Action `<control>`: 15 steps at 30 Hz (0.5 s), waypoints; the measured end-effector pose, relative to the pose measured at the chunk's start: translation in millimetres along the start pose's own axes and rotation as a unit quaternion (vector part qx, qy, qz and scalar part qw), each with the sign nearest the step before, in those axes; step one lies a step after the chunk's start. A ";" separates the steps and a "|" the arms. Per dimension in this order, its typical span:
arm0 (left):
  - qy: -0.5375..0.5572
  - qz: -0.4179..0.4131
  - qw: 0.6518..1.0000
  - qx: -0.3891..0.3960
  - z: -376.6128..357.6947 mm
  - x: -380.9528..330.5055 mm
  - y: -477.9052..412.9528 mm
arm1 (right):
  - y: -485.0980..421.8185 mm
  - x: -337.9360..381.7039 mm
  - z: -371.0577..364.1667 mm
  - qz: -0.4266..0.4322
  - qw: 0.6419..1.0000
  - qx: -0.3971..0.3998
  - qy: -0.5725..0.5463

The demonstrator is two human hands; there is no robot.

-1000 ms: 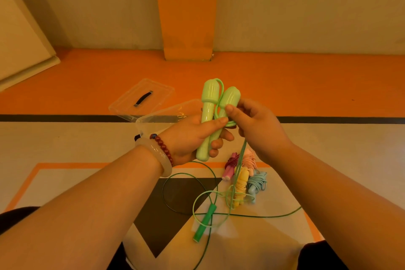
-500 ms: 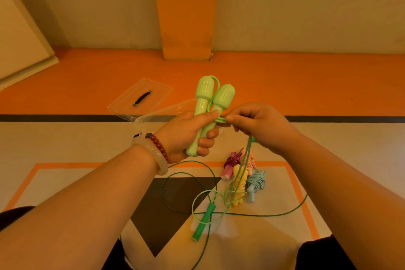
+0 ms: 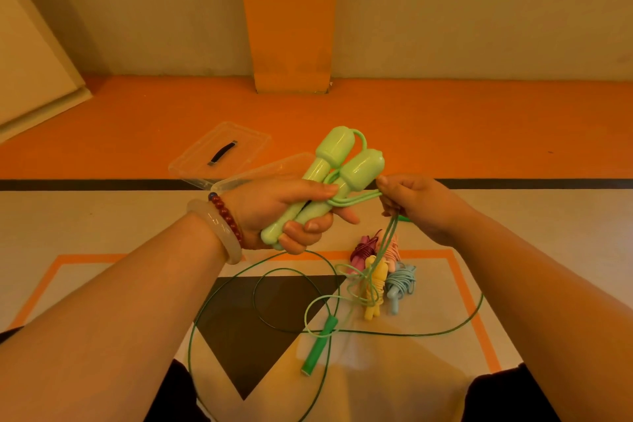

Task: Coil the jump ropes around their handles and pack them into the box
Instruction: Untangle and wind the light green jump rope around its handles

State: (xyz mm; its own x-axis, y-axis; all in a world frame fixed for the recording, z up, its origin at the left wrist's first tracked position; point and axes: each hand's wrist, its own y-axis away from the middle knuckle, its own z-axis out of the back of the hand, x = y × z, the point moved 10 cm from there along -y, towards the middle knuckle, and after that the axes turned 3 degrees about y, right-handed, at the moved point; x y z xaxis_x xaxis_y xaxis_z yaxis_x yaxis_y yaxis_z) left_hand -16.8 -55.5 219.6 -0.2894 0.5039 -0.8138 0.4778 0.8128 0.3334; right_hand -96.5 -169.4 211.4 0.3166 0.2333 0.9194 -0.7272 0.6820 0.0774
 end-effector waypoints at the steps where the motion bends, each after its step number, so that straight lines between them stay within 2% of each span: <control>1: 0.001 0.006 1.000 0.020 -2.1 1.4 0.8 | 0.2 -1.2 1.1 -0.004 1.000 -0.003 0.001; 7: -0.023 0.044 0.998 0.043 -2.0 9.3 4.9 | 0.2 -14.4 17.1 -0.046 0.998 -0.046 0.021; 10: -0.073 0.089 0.993 -0.012 10.1 25.9 0.7 | -2.0 -19.3 23.8 -0.062 0.994 -0.070 0.049; 13: -0.087 0.117 0.989 0.036 6.1 35.1 -2.8 | -4.2 -24.3 31.4 -0.081 0.990 -0.090 0.076; 15: -0.106 0.136 0.984 0.033 6.7 39.9 -3.3 | -5.9 -24.9 32.6 -0.086 0.989 -0.089 0.085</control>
State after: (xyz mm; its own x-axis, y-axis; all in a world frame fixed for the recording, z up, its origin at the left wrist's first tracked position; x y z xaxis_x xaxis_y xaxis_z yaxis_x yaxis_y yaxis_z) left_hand -24.4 -40.0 182.9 0.0333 0.6224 -0.7820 0.5689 0.6315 0.5268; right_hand -119.9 -201.8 200.7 0.5349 0.2057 0.8195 -0.5400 0.8292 0.1443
